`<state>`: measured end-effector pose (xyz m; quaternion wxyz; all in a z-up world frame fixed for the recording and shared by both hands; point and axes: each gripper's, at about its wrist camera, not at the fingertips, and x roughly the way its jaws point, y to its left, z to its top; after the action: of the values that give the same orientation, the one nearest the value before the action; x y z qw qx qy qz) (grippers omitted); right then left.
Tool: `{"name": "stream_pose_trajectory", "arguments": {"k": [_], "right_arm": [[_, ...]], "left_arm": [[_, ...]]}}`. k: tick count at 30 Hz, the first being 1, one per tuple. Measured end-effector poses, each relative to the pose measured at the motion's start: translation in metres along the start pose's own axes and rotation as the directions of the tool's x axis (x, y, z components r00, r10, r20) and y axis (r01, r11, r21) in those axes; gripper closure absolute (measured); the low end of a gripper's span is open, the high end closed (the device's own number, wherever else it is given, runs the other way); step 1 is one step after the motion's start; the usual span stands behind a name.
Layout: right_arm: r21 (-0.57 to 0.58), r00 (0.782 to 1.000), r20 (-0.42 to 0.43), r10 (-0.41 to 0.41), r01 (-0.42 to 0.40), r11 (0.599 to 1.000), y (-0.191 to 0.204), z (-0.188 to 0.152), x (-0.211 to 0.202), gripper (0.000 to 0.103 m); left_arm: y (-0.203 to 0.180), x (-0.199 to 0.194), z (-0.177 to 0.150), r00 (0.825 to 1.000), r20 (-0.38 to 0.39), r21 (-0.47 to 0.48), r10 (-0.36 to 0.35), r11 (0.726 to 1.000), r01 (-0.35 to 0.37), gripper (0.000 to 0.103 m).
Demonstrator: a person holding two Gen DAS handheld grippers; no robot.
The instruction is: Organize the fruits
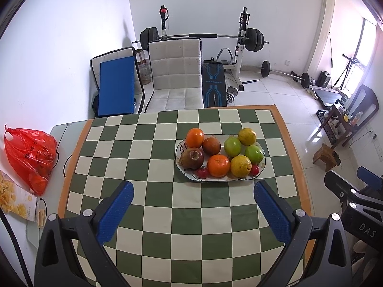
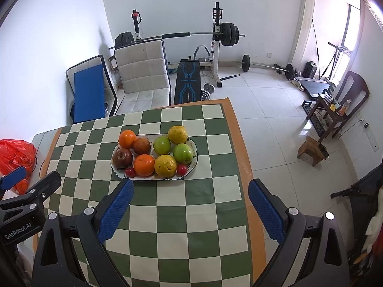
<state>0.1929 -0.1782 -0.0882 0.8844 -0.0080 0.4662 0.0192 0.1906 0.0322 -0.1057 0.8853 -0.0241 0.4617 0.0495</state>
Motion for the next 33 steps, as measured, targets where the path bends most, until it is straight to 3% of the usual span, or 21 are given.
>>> {"name": "stream_pose_trajectory", "arguments": {"k": [33], "right_arm": [[0.003,1.0,0.005,0.013,-0.013,1.0,-0.003,0.01,-0.01,0.005]], "left_arm": [[-0.011,-0.004,0.008,1.0,0.012,0.005,-0.002,1.0,0.002,0.0]]}}
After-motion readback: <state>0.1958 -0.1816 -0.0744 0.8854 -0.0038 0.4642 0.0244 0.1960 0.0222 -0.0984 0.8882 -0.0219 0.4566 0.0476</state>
